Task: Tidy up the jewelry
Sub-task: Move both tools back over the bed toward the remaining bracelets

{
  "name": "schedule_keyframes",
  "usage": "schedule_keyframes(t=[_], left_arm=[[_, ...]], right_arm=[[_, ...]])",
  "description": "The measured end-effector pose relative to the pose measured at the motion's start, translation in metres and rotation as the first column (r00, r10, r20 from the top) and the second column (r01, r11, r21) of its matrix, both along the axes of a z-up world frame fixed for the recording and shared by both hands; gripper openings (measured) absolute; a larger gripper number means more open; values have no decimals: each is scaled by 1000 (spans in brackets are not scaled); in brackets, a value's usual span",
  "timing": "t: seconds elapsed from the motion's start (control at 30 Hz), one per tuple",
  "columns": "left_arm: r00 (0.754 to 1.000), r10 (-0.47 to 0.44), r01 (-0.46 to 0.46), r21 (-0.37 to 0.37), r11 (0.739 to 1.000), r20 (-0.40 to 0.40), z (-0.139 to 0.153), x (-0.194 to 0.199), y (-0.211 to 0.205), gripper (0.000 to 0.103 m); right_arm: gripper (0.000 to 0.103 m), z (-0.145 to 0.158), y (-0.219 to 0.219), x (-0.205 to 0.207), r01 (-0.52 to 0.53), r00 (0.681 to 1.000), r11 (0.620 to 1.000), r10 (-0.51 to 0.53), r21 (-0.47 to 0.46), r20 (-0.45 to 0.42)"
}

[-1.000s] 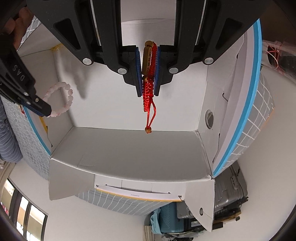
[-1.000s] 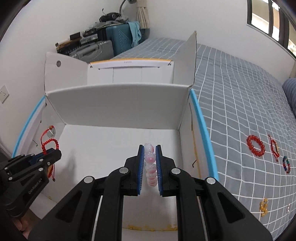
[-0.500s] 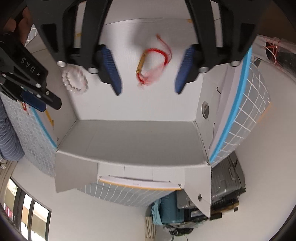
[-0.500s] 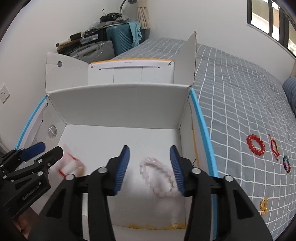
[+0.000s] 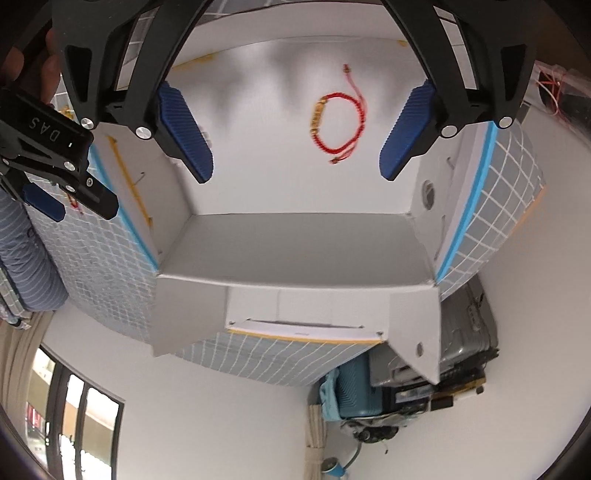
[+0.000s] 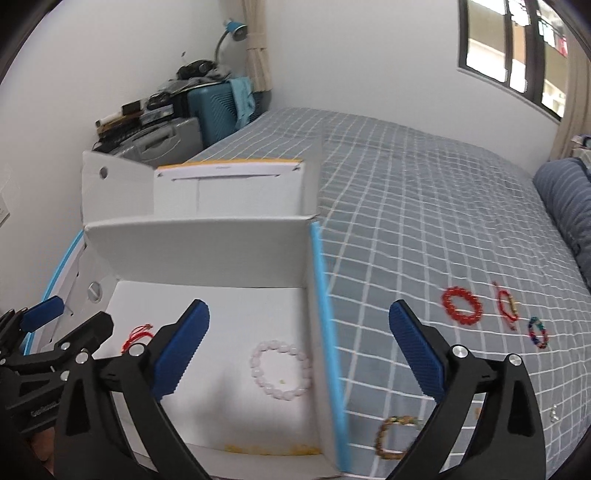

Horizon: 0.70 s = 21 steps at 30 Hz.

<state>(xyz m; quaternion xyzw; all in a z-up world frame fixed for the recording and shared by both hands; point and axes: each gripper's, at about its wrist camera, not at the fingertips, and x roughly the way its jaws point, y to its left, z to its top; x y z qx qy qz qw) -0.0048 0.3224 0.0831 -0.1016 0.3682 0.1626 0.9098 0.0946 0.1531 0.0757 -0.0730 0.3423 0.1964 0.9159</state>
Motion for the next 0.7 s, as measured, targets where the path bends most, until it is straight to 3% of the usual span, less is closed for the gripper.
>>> schedule_keyframes(t=[0.3, 0.7], left_arm=[[993, -114, 114, -6, 993, 36, 14, 26, -61, 97], [963, -271, 271, 1, 963, 10, 7, 78, -177, 97]], right_arm=[[95, 15, -82, 5, 119, 993, 993, -119, 7, 15], [95, 11, -215, 26, 292, 956, 956, -292, 3, 12]])
